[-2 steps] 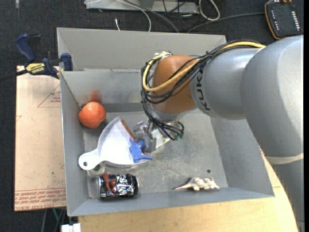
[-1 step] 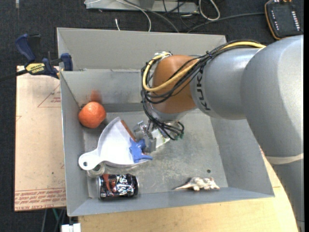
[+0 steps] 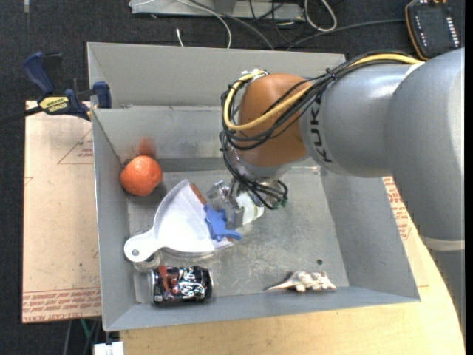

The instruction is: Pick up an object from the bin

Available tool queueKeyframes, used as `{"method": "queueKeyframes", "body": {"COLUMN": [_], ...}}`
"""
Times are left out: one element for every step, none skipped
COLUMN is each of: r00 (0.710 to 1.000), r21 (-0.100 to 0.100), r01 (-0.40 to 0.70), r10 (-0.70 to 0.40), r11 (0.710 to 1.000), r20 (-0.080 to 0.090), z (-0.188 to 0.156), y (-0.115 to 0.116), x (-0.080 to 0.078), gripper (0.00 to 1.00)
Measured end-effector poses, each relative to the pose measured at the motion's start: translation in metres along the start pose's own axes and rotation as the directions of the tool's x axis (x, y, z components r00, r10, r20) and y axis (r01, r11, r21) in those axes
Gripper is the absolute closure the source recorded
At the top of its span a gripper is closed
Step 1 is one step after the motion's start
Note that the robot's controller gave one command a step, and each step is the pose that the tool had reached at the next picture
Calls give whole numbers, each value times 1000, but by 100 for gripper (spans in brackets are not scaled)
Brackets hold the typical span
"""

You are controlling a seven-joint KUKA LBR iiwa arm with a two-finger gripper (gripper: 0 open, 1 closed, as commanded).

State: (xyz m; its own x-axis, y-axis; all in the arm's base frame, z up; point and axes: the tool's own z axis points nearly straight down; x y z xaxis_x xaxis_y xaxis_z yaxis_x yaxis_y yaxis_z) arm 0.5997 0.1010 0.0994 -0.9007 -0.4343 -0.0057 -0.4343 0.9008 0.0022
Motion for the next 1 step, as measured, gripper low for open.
{"method": "queueKeyframes", "body": {"r00": [1000], "r21": [3], "r01": [-1], "r10": [1], "r11": [1000], "r20": [11], "z": [-32], "y": [-1], "x": [-3], "gripper": [100]}}
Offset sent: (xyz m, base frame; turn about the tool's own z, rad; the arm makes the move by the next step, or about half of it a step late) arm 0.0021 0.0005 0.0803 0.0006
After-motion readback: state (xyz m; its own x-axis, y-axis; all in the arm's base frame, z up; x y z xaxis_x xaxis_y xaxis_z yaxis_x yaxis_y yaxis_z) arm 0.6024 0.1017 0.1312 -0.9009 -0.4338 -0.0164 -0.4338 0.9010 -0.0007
